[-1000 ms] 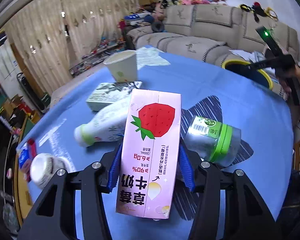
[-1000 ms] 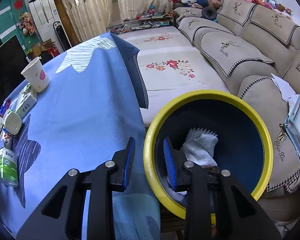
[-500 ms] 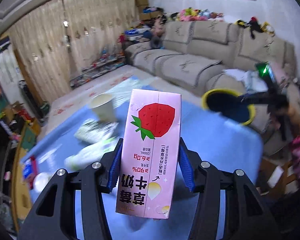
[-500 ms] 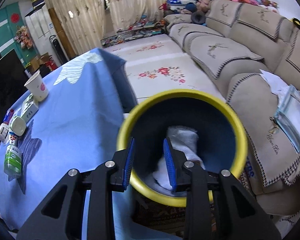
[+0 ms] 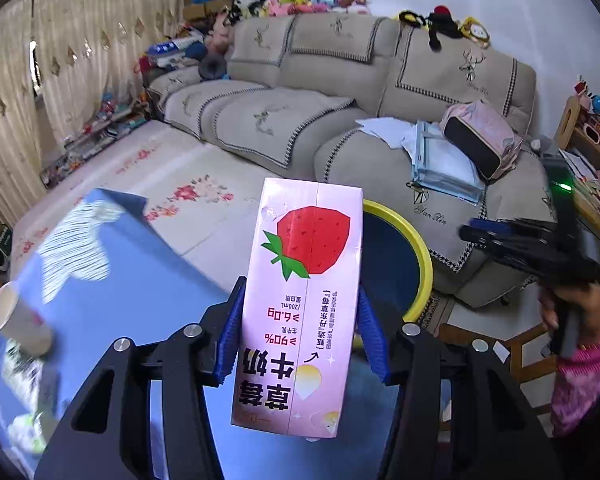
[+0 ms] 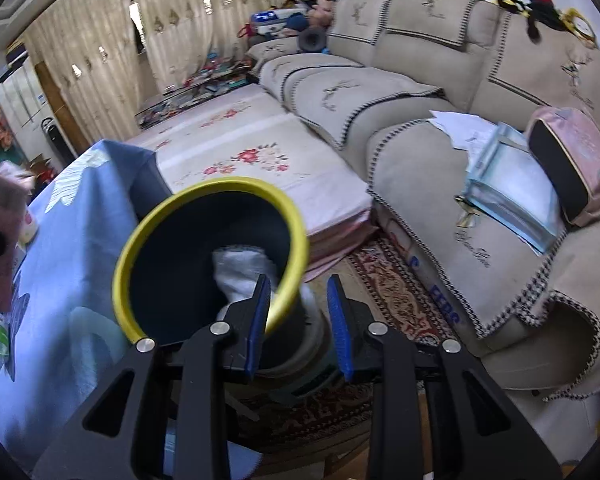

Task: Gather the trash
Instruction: 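Carry the milk carton into the yellow bin and open the left gripper, then grasp the green-capped plastic cup with the right gripper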

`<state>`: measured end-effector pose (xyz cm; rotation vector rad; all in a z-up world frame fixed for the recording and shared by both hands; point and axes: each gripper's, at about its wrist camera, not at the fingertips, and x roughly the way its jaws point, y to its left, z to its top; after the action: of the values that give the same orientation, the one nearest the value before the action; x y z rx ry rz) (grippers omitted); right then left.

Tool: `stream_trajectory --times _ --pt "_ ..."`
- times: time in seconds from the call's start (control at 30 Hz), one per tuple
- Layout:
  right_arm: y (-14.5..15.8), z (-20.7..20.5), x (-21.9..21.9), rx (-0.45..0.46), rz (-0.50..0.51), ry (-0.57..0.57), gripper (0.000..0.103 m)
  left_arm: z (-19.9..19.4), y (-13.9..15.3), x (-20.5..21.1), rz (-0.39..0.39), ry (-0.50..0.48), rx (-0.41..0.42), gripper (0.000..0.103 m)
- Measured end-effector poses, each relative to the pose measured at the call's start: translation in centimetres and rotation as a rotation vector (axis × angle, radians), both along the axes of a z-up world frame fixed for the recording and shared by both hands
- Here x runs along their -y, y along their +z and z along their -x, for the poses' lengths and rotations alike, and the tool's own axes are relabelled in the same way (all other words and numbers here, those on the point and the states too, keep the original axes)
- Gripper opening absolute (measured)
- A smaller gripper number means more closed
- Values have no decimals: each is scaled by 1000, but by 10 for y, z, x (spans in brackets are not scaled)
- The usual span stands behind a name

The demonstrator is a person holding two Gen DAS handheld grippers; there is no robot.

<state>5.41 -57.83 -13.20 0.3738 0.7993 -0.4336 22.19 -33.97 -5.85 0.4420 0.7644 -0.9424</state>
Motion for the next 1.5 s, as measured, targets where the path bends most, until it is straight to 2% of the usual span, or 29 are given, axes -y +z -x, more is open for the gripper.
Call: stream_trajectory --times 0.27,0.33,0.37,0.4,0.53,0.7,0.93,1.07,1.27,1.33,1.5 --pt "-11 11 15 -16 -27 -26 29 -35 -44 88 -55 -4 -91 53" --pt "-14 11 16 -17 -36 -29 35 -41 -49 102 -56 6 -94 53" --pt "-15 10 16 -18 -39 -29 36 -43 -51 108 -53 13 -89 58" --pt "-15 10 16 -18 -42 -27 36 -43 -53 111 -51 22 -82 69" --pt "-16 9 14 -16 -46 -17 36 -42 -40 106 -1 53 -53 76" --pt "-14 8 6 -10 -50 -5 39 -25 -8 60 72 108 1 80" --pt "-12 -1 -15 -13 -47 51 40 16 39 -37 196 230 107 90" --pt "-9 -13 -38 -15 -45 109 40 39 60 -109 241 361 172 94" --pt "0 -42 -99 0 -43 274 41 70 70 -216 264 618 270 97" --pt "3 -54 -128 5 -42 349 41 82 70 -252 261 711 308 98" --pt "12 -82 -213 16 -64 567 41 106 59 -328 250 884 346 98"
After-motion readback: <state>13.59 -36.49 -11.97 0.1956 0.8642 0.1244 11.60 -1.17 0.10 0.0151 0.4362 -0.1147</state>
